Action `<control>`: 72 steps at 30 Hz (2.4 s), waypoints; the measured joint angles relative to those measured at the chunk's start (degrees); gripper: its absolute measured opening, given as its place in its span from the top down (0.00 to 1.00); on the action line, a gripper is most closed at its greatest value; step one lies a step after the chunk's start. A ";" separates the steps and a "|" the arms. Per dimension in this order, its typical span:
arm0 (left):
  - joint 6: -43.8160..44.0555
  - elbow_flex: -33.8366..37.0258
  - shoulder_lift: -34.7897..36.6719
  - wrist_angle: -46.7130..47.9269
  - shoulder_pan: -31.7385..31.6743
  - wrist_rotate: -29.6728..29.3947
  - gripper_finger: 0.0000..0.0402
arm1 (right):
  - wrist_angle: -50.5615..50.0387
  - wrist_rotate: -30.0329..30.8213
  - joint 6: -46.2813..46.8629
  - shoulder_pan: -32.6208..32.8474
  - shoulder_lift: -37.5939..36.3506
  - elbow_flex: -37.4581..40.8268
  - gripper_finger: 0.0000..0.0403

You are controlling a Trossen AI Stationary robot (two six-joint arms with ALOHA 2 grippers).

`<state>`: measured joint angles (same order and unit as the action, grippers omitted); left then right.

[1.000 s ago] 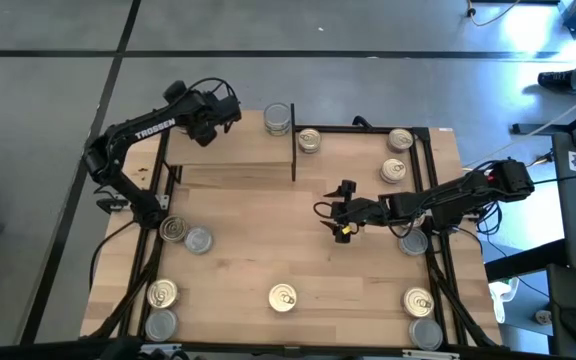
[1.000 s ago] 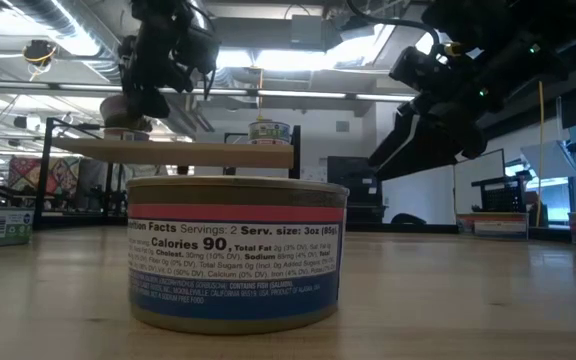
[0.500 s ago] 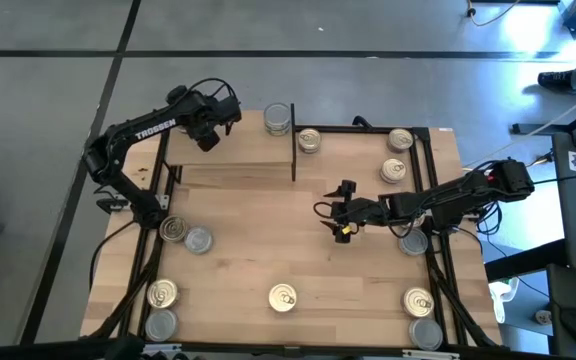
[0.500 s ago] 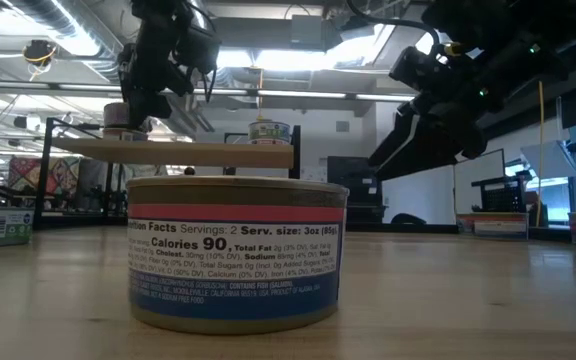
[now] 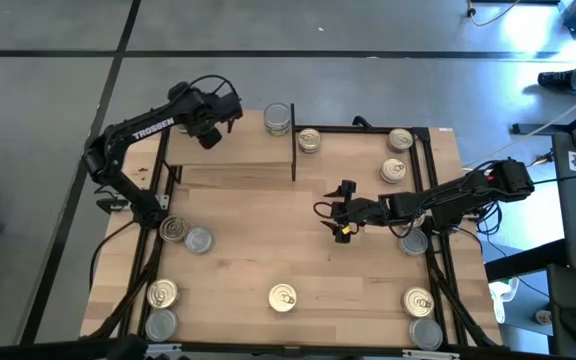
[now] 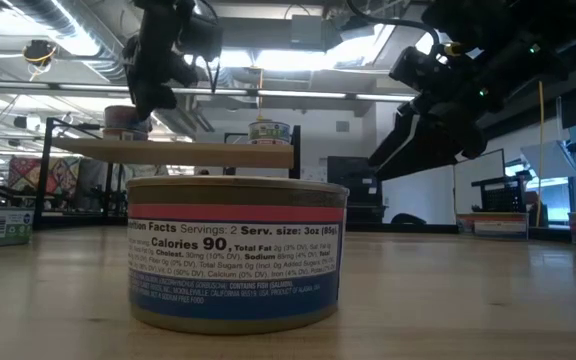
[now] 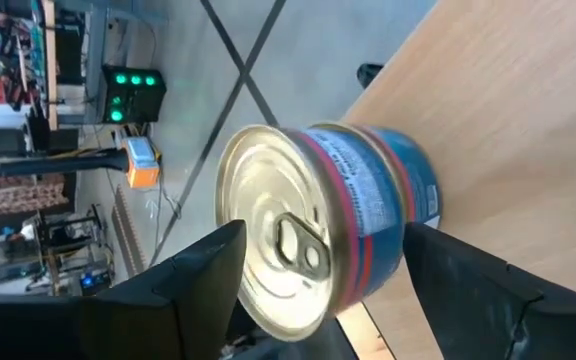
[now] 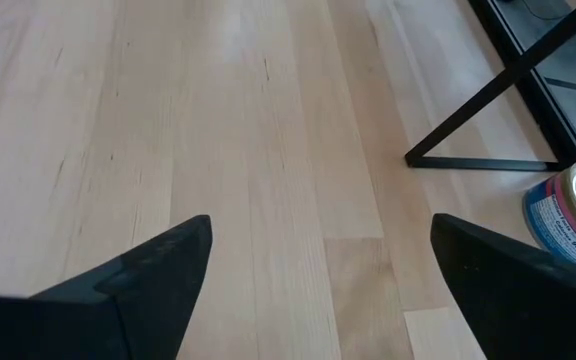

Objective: Stack canned seafood by type on shelf
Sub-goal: Put the blue tuna can on the shelf aligned with the other blue tuna can

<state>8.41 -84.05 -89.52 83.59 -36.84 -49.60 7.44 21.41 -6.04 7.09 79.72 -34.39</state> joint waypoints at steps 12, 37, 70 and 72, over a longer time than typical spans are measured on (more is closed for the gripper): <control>-0.39 -0.24 0.00 0.92 0.00 0.08 0.33 | -0.04 0.00 0.02 0.01 0.00 0.00 0.07; 3.94 5.73 4.22 -31.67 47.33 28.60 0.33 | 0.02 -11.59 8.39 0.09 0.00 0.00 0.07; 25.69 21.40 -16.75 -78.29 72.65 27.53 0.74 | 20.54 -10.36 24.41 24.54 18.62 -5.82 0.07; 25.72 21.40 -17.26 -78.19 72.79 27.53 0.80 | 20.12 -10.38 24.43 24.55 19.86 -6.66 0.07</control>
<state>34.13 -62.65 -106.78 5.40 35.95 -22.06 27.56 11.03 18.39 31.64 99.58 -41.05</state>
